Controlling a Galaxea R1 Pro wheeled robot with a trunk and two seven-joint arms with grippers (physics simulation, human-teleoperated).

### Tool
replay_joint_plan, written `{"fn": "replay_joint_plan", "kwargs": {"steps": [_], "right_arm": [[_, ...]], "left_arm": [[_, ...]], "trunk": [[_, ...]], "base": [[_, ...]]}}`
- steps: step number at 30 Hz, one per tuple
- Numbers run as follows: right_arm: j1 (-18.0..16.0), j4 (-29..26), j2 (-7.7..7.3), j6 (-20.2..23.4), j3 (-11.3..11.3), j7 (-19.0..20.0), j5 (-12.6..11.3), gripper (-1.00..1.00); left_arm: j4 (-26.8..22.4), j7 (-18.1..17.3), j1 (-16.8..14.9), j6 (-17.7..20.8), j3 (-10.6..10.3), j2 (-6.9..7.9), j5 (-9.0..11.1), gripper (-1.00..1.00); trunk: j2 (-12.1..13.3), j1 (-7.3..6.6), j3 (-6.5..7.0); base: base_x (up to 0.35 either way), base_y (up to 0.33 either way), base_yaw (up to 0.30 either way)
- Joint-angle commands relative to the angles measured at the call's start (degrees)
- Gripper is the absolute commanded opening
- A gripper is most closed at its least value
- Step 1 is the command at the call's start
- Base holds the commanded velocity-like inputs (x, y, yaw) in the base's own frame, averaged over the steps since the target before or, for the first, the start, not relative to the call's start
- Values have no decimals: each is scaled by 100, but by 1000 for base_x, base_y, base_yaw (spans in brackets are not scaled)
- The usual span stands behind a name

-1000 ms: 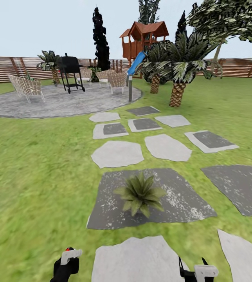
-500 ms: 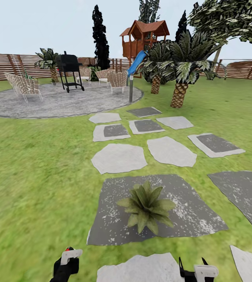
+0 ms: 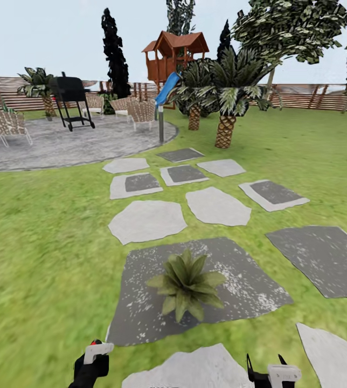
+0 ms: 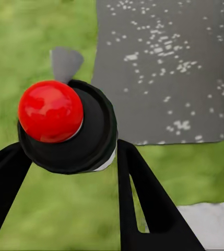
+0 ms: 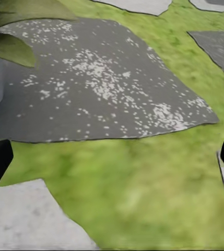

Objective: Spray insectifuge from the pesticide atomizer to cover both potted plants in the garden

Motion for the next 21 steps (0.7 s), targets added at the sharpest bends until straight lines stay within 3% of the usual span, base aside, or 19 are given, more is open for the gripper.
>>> {"fn": "replay_joint_plan", "kwargs": {"steps": [1, 11, 13, 17, 19, 21], "right_arm": [[-4, 4, 0, -5, 1, -47, 60, 100], [-4, 2, 7, 22, 12, -40, 59, 100], [-4, -8, 10, 31, 10, -32, 60, 100], [-4, -17, 10, 47, 160, -15, 215, 100], [-1, -41, -5, 130, 317, 1, 490, 100], [-14, -85, -14, 423, 420, 28, 1042, 100]], "left_arm": [[2, -1, -1, -16, -11, 0, 34, -100], [-5, -67, -78, 14, -88, 33, -58, -100], [-3, -95, -106, 38, -271, 58, -290, -100], [1, -198, -114, 61, -392, 116, -823, -100], [2, -474, -118, 67, -427, 147, -1158, -100], [-1, -1140, -124, 81, -439, 192, -1591, -100]], "trunk": [[-2, -2, 1], [-2, -2, 54], [-2, -2, 64], [-2, -2, 71], [-2, -2, 71], [-2, -2, 72]], "base": [[-129, 0, -242], [-49, 0, -242], [-1, 0, -230], [0, 0, -88], [0, 0, -21], [0, 0, -6]]}}
